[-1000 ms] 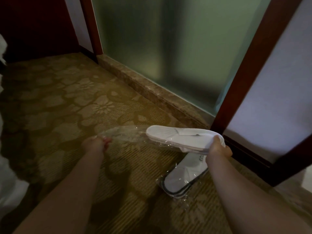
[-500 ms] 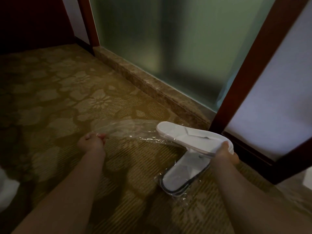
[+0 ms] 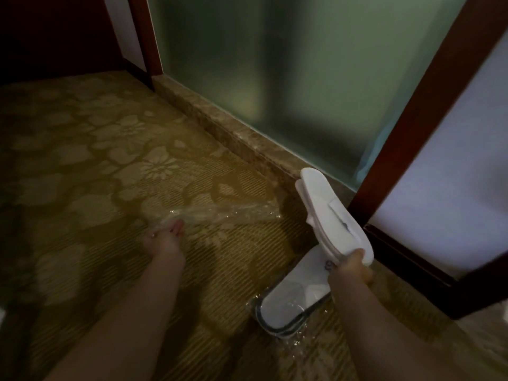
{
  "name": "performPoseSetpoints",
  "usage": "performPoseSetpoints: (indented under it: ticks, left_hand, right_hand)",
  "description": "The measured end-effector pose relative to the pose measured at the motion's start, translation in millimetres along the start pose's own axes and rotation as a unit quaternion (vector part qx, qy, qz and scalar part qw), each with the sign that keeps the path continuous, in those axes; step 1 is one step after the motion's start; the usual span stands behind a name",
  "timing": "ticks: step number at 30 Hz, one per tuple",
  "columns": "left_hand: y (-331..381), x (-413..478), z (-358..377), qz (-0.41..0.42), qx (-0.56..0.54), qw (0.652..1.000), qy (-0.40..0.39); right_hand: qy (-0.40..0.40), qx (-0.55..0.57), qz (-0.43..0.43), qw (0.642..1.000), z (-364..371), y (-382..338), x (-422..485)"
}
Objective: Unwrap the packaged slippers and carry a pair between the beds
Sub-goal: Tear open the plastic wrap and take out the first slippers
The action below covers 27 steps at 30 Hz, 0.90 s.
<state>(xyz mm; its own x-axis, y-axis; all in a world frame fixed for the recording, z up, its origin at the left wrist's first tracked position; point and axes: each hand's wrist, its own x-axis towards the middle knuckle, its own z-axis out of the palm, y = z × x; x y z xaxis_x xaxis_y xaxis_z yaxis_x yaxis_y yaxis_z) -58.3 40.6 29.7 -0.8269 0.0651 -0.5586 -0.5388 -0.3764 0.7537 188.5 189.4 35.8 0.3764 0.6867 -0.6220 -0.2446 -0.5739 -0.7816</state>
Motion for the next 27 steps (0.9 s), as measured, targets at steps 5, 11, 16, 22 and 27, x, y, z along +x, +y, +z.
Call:
performPoseSetpoints:
  ticks: [5,11,16,22,27]
  left_hand:
    - [-44,13,-1,-0.060,0.085,0.995,0.007]
    - [-76,-15,8,-0.201,0.367,0.899,-0.130]
    - [-96,-14,8,-0.181,0.479,0.845,-0.153]
    - [-103,-14,2,-0.196,0.500,0.831,-0.145]
    - [-111,-15,3,-0.193,0.475,0.846,-0.148]
  right_hand:
    - [-0.045,0.084,0.016,0.995,14,12,6]
    - [-0.085,0.084,0.028,0.992,17,13,17]
    - [-0.106,0.079,0.040,0.990,19,14,28]
    - [-0.093,0.075,0.035,0.992,15,15,36]
    - [-0.090,0.058,0.036,0.994,11,9,37]
